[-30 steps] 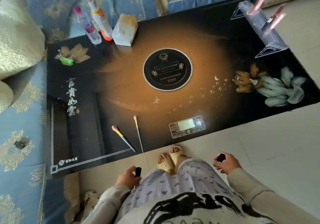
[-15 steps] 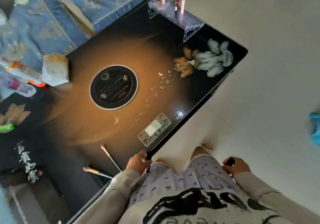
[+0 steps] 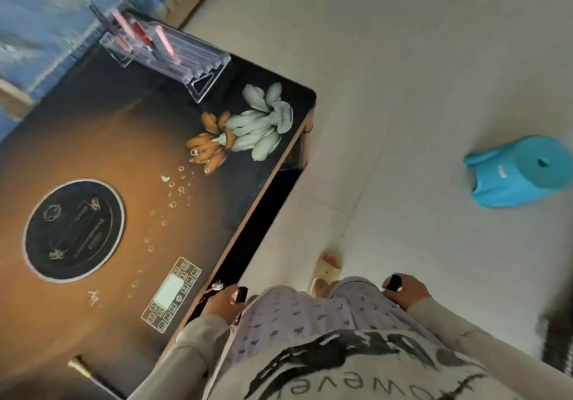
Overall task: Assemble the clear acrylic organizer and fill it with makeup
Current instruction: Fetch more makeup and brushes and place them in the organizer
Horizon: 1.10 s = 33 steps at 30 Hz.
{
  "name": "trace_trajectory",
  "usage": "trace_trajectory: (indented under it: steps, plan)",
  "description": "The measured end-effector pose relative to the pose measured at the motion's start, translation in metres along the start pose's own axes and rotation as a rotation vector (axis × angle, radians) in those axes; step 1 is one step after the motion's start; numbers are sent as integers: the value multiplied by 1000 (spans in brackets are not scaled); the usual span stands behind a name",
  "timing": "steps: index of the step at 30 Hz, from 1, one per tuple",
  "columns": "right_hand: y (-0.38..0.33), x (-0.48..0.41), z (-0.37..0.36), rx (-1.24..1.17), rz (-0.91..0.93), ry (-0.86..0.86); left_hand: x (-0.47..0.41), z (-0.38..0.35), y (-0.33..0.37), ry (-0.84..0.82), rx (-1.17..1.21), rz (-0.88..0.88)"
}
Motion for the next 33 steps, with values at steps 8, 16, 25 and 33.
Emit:
trace_trajectory:
  steps: [8,16,25,33]
  plan:
    - [10,-40,90,-224,59,133,3,21,109,28,-63,-38]
    - [22,-74,146,-403,-79,189,-17,71,220,35,-154,-86]
    - [11,-116,200,-417,-266,254,-36,169,369,57,-321,-230]
    - [-9,-160,274,-453,-297,428,-49,250,463,159,-192,-279]
Point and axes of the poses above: each hand's wrist, its own x-axis away from the middle knuckle, its own z-axis out of the back of the hand, y = z × x, the point moved 4 cm from there along -x, towards the middle knuckle, and after that the axes turned 14 degrees about z, right-handed, at the moved point
